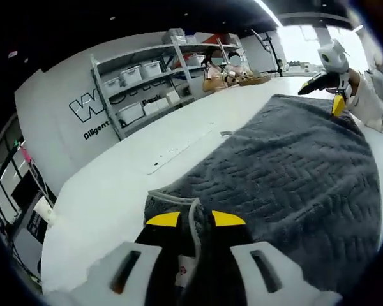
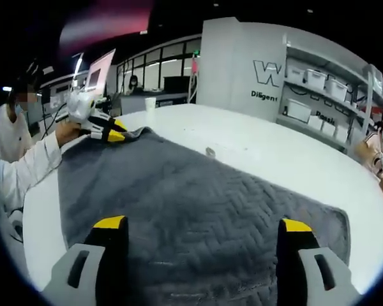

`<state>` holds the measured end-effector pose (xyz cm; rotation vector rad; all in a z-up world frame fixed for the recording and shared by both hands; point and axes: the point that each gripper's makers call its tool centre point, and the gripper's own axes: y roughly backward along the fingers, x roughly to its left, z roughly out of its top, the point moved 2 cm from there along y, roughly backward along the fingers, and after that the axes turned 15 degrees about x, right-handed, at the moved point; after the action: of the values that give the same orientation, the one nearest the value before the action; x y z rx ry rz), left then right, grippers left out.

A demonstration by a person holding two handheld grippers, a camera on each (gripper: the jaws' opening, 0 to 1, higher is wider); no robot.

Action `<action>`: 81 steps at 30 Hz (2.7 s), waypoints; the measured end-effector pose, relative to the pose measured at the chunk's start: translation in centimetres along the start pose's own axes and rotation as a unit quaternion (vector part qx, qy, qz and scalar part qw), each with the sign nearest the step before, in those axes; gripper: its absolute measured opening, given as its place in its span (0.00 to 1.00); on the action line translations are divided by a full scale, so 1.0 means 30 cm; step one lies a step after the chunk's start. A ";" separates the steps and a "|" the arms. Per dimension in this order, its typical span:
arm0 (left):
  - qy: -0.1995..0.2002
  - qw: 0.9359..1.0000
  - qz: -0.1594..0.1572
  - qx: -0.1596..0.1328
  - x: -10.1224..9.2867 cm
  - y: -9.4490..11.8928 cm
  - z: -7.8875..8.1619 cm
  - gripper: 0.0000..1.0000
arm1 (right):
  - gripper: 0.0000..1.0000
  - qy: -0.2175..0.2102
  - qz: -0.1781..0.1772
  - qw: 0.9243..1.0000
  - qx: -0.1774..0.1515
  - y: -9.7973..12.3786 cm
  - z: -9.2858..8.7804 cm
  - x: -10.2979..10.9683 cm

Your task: Open the folded towel by lifting each exposed corner and separating the folded layers until the towel lies flat within the target outline without major curled edges

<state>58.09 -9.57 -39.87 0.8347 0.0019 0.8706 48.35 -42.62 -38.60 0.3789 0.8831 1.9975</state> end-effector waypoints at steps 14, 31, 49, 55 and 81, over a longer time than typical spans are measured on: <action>0.038 0.999 0.007 -0.012 0.025 -0.002 0.003 0.02 | 0.96 0.004 0.006 1.000 0.003 0.001 0.001 0.008; -0.010 0.988 0.153 0.032 0.182 0.102 0.011 0.02 | 0.96 0.005 0.014 1.000 0.000 0.005 0.006 0.020; -0.014 0.956 0.277 0.095 0.418 0.047 -0.059 0.03 | 0.97 0.010 0.019 1.000 0.001 0.000 0.004 0.034; 0.030 0.958 0.261 0.116 0.468 -0.014 -0.134 0.03 | 0.97 -0.002 0.024 1.000 -0.003 -0.005 0.007 0.029; 0.140 0.970 0.171 0.098 0.448 -0.023 -0.146 0.33 | 0.97 0.006 0.040 0.999 0.001 -0.010 0.003 0.062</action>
<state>66.09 2.09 -39.05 0.9046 0.1996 1.3257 47.56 -40.95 -38.88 0.4097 0.8892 2.0733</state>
